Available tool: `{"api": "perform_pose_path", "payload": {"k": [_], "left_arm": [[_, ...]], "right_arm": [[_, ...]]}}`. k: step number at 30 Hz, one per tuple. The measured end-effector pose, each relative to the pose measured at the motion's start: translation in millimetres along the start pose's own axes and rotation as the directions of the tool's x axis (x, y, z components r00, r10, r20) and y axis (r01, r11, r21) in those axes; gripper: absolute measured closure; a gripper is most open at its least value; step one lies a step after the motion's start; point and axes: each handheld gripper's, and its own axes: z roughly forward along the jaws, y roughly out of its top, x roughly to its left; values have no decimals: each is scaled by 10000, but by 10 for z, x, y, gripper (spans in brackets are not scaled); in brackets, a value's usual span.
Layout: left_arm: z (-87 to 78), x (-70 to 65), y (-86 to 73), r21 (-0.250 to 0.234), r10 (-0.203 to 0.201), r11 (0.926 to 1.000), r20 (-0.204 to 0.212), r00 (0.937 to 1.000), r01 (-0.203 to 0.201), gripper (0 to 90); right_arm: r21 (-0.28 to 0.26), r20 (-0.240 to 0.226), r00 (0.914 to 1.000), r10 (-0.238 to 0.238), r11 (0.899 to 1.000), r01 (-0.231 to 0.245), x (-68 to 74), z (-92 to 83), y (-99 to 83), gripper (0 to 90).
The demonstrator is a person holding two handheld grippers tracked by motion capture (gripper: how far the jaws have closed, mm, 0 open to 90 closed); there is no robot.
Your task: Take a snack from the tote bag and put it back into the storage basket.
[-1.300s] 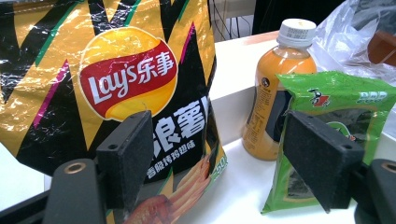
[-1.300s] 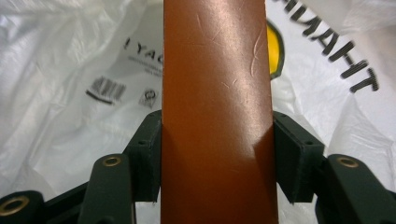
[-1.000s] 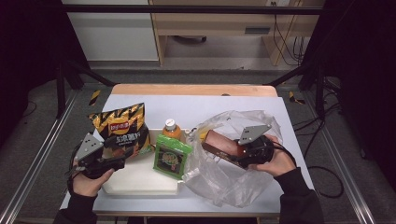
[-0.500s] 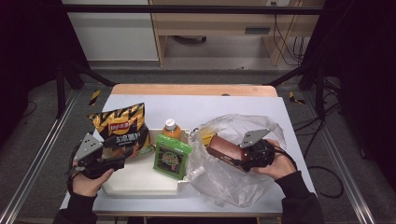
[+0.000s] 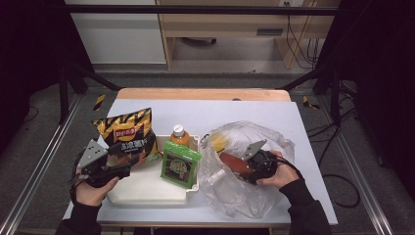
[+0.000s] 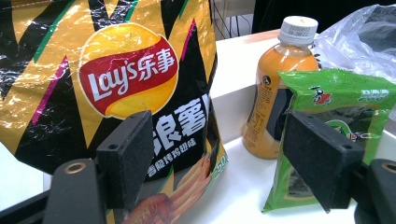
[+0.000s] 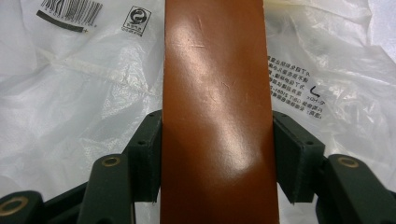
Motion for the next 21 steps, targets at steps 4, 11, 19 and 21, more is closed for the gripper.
{"api": "perform_pose_path", "payload": {"k": [4, 11, 19, 21], "left_arm": [[-6, 0, 1, -11, 4, 10000, 9, 10000, -4, 241], [3, -5, 2, 35, 41, 10000, 13, 10000, -41, 240], [2, 1, 0, 17, -1, 10000, -4, 10000, 1, 241], [2, 1, 1, 13, 0, 10000, 3, 10000, 0, 241]], "right_arm": [[-301, 157, 9998, 150, 9994, -146, 7, -56, -11, 333], [-207, 374, 9987, 342, 9992, -335, 47, -267, -199, 361], [287, 370, 9988, 305, 9991, -316, 41, -193, -237, 415], [310, 370, 9989, 289, 9991, -300, 48, -184, -226, 413]]}}
